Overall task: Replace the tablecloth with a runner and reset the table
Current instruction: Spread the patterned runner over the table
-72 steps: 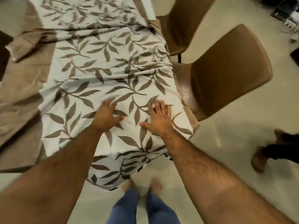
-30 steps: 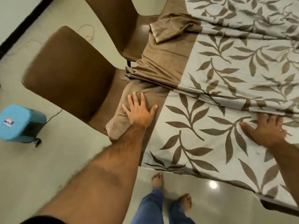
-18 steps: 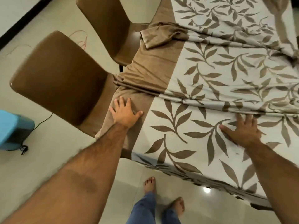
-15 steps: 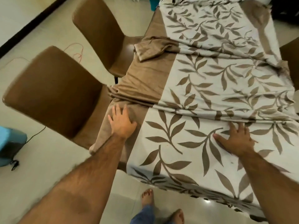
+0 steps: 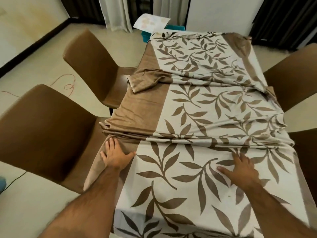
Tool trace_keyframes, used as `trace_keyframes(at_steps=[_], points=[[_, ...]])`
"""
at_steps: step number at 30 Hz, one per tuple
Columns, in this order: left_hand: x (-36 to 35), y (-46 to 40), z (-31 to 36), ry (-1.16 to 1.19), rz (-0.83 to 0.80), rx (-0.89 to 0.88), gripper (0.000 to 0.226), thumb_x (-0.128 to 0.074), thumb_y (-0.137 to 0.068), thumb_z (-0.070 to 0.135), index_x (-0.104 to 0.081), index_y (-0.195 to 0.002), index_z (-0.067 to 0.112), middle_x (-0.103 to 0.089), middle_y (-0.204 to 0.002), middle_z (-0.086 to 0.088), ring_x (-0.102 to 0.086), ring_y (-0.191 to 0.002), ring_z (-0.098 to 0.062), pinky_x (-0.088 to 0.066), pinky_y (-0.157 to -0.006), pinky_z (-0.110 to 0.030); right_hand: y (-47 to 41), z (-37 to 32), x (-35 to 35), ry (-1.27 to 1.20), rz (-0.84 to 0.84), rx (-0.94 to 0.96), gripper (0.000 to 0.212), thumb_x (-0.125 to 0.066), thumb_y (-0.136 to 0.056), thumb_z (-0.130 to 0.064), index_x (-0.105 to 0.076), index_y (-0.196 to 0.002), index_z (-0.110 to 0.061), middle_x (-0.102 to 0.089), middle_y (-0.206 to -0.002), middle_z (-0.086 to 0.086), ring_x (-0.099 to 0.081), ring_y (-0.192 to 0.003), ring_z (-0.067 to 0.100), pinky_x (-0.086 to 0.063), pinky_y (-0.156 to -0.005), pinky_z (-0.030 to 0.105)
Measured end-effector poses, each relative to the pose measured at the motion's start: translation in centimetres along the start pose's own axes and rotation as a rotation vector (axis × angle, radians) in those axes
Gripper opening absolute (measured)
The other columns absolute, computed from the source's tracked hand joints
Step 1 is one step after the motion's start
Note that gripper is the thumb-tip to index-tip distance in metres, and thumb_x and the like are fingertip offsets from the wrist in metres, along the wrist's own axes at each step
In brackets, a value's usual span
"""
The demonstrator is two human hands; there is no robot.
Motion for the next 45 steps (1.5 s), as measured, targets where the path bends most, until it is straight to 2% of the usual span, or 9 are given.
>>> trace_keyframes(at_steps=[5,9,17,25,29,35,40,42,45], points=[[0.8,0.2,2.9,0.028,0.095,0.069,0.095,-0.065,-0.083,0.049,-0.016,-0.154,0.012,-0.012,-0.161,-0.014,-0.007,-0.15,-0.032,-0.012,-0.121,-0.049,-0.5,0.3,0.4,-0.02,-0.051,0.013,0.091,-0.058,-0.078,-0.072,-0.027,-0.151,-0.028,-0.018,-0.161,0.005,-0.021,-0.145,0.03,-0.029,-0.114,0.049],[3.4,0.6,8.2,0.138,0.311,-0.036,0.058,-0.07,-0.08,0.024,-0.049,-0.131,0.01,-0.049,-0.132,-0.019,-0.045,-0.122,-0.037,-0.04,-0.103,-0.047,-2.4,0.9,2.9,-0.063,0.007,0.009,0.047,-0.059,-0.088,-0.05,-0.062,-0.123,-0.02,-0.059,-0.13,0.007,-0.055,-0.119,0.026,-0.046,-0.097,0.035],[0.8,-3.1,13.4,-0.185,0.076,-0.037,0.065,-0.046,-0.089,0.064,-0.052,-0.13,0.015,-0.047,-0.137,-0.018,-0.037,-0.131,-0.037,-0.03,-0.107,-0.051,-7.9,1.8,7.2,-0.17,-0.123,-0.01,0.033,-0.055,-0.089,-0.044,-0.07,-0.081,-0.016,-0.071,-0.075,0.002,-0.07,-0.067,0.02,-0.06,-0.06,0.032],[1.4,-7.1,16.1,-0.092,0.089,-0.07,0.068,-0.038,-0.092,0.063,-0.037,-0.146,0.021,-0.03,-0.155,-0.015,-0.021,-0.145,-0.036,-0.009,-0.116,-0.061,-14.9,1.7,11.9,0.009,0.297,0.042,0.051,-0.05,-0.09,-0.053,-0.059,-0.122,-0.015,-0.058,-0.125,0.015,-0.051,-0.117,0.034,-0.045,-0.098,0.044],[1.3,-10.2,17.8,-0.22,0.037,-0.14,0.085,-0.035,-0.087,0.075,-0.016,-0.155,0.027,-0.011,-0.163,-0.012,-0.005,-0.15,-0.034,-0.001,-0.116,-0.061,-18.6,0.5,9.6,0.087,0.063,0.049,0.076,-0.044,-0.084,-0.074,-0.035,-0.145,-0.029,-0.031,-0.154,0.012,-0.024,-0.142,0.036,-0.025,-0.112,0.054],[2.4,-14.7,21.1,-0.219,0.12,-0.119,0.087,-0.042,-0.081,0.079,-0.031,-0.15,0.027,-0.018,-0.159,-0.016,-0.014,-0.146,-0.037,-0.016,-0.115,-0.058,-23.5,-0.7,9.4,-0.012,-0.065,-0.018,0.087,-0.037,-0.086,-0.077,-0.006,-0.155,-0.034,0.005,-0.165,0.004,0.002,-0.151,0.032,-0.012,-0.115,0.061],[4.5,-18.6,23.9,-0.265,0.148,-0.158,0.085,-0.03,-0.074,0.089,-0.045,-0.139,0.036,-0.03,-0.153,-0.015,-0.03,-0.137,-0.038,-0.025,-0.107,-0.058,-27.5,-0.5,10.9,-0.023,-0.11,-0.055,0.089,-0.046,-0.086,-0.072,-0.01,-0.156,-0.03,0.0,-0.165,0.005,-0.002,-0.15,0.033,-0.017,-0.114,0.06],[5.8,-19.9,24.9,-0.247,0.184,-0.179,0.077,-0.032,-0.079,0.083,-0.051,-0.135,0.034,-0.036,-0.15,-0.013,-0.034,-0.135,-0.038,-0.025,-0.107,-0.058,-29.0,-0.6,12.4,-0.055,-0.099,-0.034,0.084,-0.051,-0.085,-0.068,-0.029,-0.152,-0.022,-0.023,-0.159,0.013,-0.022,-0.145,0.037,-0.028,-0.112,0.055],[7.6,-21.5,26.1,-0.22,0.285,-0.189,0.061,-0.042,-0.089,0.066,-0.054,-0.134,0.028,-0.044,-0.143,-0.012,-0.039,-0.13,-0.036,-0.028,-0.108,-0.057,-30.4,-0.5,16.6,-0.114,0.225,-0.051,0.06,-0.054,-0.085,-0.057,-0.061,-0.127,-0.015,-0.061,-0.121,0.017,-0.056,-0.11,0.037,-0.049,-0.093,0.045]])
Point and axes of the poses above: each hand's wrist, its own y-axis away from the middle knuckle, its own x-axis out of the back of the hand, z = x × y, the point moved 7 cm from there along -y, towards the middle knuckle
